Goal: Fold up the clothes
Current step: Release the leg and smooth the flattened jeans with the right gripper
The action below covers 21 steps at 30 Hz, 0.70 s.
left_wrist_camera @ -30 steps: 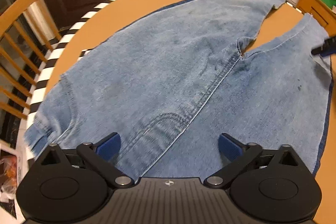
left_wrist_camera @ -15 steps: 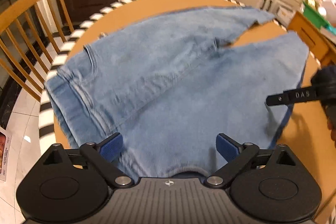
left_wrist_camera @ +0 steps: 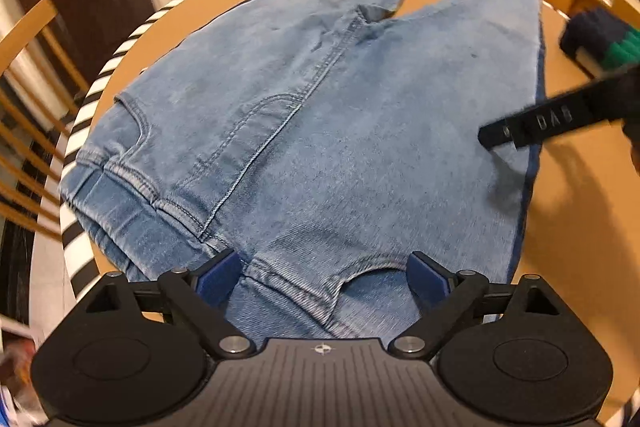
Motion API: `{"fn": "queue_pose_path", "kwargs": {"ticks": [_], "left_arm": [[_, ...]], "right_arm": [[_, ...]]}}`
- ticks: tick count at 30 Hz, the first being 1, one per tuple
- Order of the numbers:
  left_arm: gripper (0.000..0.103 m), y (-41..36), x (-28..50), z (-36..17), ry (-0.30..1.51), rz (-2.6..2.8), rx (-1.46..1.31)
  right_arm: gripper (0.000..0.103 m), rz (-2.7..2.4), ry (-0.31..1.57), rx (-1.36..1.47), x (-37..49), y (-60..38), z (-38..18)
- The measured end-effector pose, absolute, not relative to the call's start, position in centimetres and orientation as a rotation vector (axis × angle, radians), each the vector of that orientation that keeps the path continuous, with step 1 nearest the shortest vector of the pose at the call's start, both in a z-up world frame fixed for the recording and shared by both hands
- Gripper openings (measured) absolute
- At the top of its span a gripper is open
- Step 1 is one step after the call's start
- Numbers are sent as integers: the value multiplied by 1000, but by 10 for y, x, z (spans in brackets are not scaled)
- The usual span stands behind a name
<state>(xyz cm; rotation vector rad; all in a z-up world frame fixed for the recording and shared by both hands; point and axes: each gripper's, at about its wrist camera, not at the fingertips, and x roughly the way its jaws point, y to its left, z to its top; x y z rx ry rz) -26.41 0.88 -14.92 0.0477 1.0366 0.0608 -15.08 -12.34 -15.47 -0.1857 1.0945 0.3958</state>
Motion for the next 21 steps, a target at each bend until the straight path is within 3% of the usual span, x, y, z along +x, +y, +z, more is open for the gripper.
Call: {"fn": "queue_pose_path", "kwargs": {"ticks": [5, 17, 21], "left_arm": [[93, 25, -269, -150, 1021, 32, 62], [92, 62, -275, -146, 1035, -37, 102], [91, 57, -280, -139, 1046, -46, 102]], "right_arm": [[73, 426, 1109, -206, -158, -107, -156], [74, 504, 1100, -266, -195, -68, -158], [79, 521, 1092, -284, -195, -71, -160]]}}
